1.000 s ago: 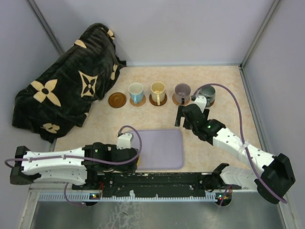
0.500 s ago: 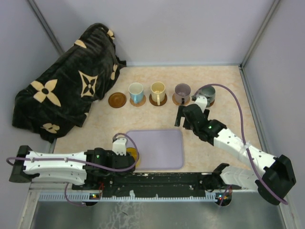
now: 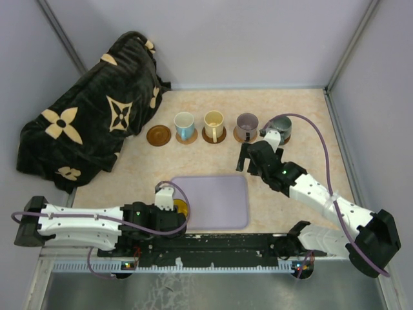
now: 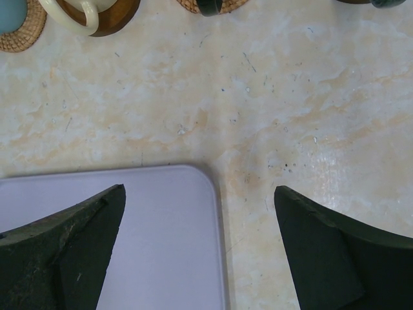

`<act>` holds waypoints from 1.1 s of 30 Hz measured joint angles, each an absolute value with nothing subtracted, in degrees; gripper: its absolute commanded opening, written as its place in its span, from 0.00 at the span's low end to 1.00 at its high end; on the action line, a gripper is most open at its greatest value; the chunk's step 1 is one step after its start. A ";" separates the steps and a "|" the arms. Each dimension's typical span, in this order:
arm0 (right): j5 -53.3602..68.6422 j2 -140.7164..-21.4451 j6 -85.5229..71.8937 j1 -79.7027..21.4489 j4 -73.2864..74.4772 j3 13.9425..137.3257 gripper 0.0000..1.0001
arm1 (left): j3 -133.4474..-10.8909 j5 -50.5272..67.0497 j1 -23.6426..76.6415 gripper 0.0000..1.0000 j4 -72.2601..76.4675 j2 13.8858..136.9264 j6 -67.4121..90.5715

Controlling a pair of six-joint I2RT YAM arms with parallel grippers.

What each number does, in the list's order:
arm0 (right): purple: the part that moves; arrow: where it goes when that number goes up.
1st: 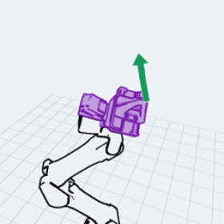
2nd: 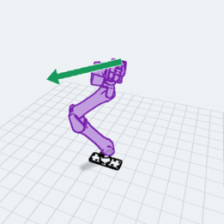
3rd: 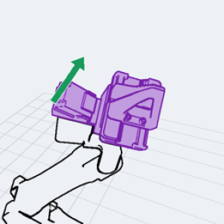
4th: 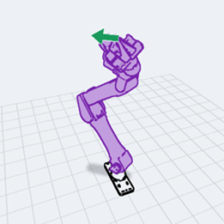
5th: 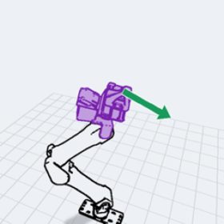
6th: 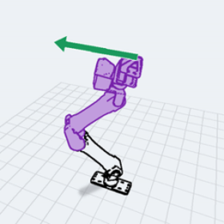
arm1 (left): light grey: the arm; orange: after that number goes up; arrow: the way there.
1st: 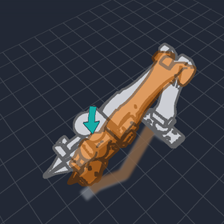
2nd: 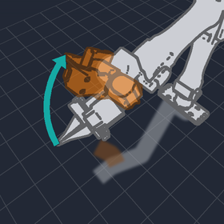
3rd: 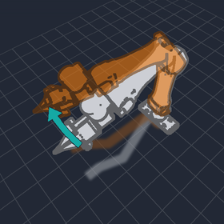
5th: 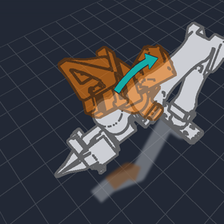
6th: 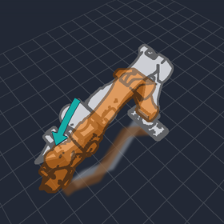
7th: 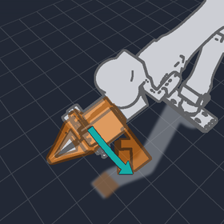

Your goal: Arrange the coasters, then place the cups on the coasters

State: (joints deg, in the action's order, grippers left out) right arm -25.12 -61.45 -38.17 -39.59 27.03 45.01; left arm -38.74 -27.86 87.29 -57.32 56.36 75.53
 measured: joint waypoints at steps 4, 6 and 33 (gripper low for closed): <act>-24.82 -61.45 -38.19 -39.59 26.98 45.01 0.99 | -37.32 -27.55 87.29 0.42 -56.73 56.38 75.66; -24.51 -61.47 -38.19 -39.59 26.98 45.01 0.99 | -36.64 -27.42 87.29 0.41 -56.18 56.38 75.68; -23.31 -61.63 -38.65 -39.57 25.65 41.19 0.98 | -40.34 -30.22 87.37 0.00 -53.47 66.89 69.97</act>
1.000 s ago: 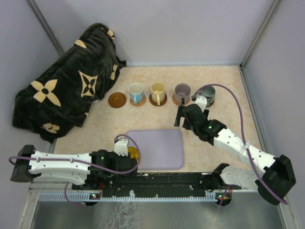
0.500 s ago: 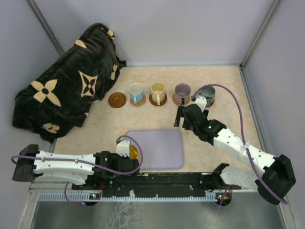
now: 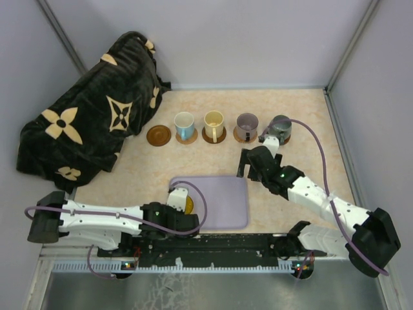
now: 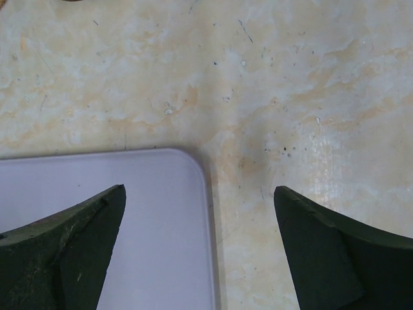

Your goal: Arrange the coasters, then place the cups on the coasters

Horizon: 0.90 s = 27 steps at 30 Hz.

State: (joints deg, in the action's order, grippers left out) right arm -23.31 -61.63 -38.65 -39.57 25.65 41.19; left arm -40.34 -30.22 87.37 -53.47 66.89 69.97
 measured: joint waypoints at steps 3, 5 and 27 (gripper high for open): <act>-23.29 -61.60 -38.65 -39.57 25.69 40.36 0.98 | -43.38 -31.73 87.37 0.00 -54.28 68.36 68.49; -23.29 -61.56 -38.63 -39.57 25.76 39.97 0.97 | -45.19 -32.97 87.37 0.00 -54.83 68.60 68.03; -23.33 -60.05 -38.61 -39.57 24.58 38.17 0.96 | -47.20 -48.18 76.75 0.00 -56.25 64.27 62.59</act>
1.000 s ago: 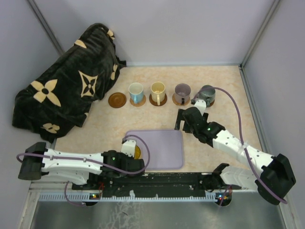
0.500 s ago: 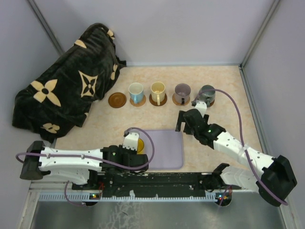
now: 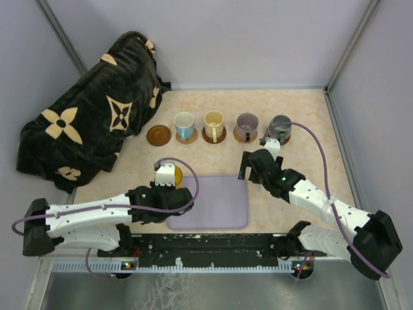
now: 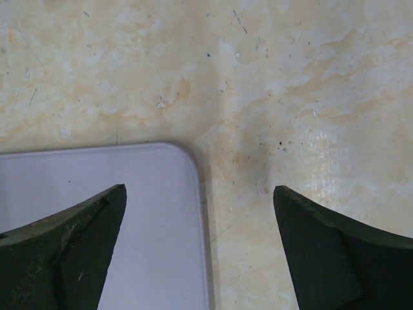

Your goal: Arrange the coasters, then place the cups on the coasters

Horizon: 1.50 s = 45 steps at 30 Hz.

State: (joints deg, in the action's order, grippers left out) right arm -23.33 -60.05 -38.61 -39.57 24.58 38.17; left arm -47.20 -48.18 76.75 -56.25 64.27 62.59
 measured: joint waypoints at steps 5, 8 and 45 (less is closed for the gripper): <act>-23.42 -60.07 -38.57 -39.57 23.83 37.43 0.96 | -39.18 -46.78 61.67 0.00 -37.89 55.51 44.86; -23.49 -60.07 -38.57 -39.57 23.51 36.99 0.96 | -36.53 -44.66 52.99 0.00 -28.12 53.41 34.61; -24.10 -60.84 -38.54 -39.57 23.57 36.10 0.95 | -51.37 -16.58 16.62 0.00 7.77 92.12 5.52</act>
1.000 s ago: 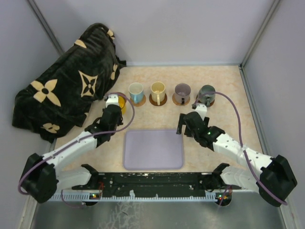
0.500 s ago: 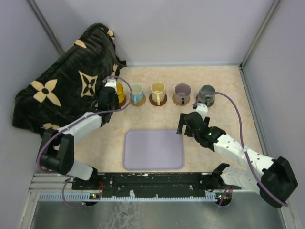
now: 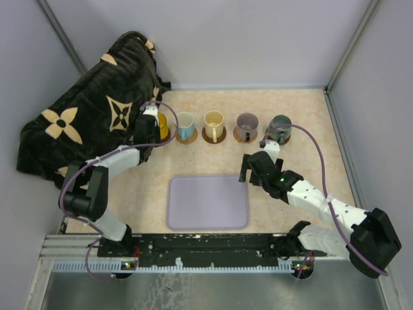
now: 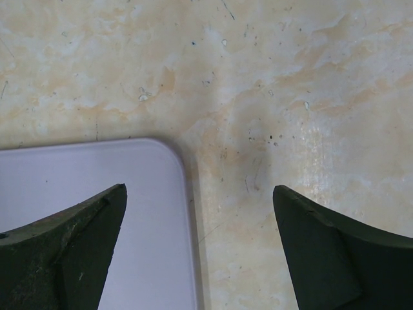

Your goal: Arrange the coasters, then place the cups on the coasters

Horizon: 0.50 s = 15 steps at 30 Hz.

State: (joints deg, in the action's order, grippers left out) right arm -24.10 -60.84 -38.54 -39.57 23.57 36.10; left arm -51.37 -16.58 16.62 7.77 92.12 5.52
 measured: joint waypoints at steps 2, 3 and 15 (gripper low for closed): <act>-24.10 -61.06 -38.52 -39.57 23.57 36.12 0.95 | -51.66 -16.32 16.60 0.00 7.84 92.71 5.50; -24.10 -61.14 -38.52 -39.57 23.57 36.12 0.95 | -51.75 -16.21 16.58 0.00 7.99 92.97 5.50; -24.10 -61.30 -38.54 -39.57 23.57 36.12 0.96 | -52.27 -16.05 15.68 0.00 9.06 95.04 5.78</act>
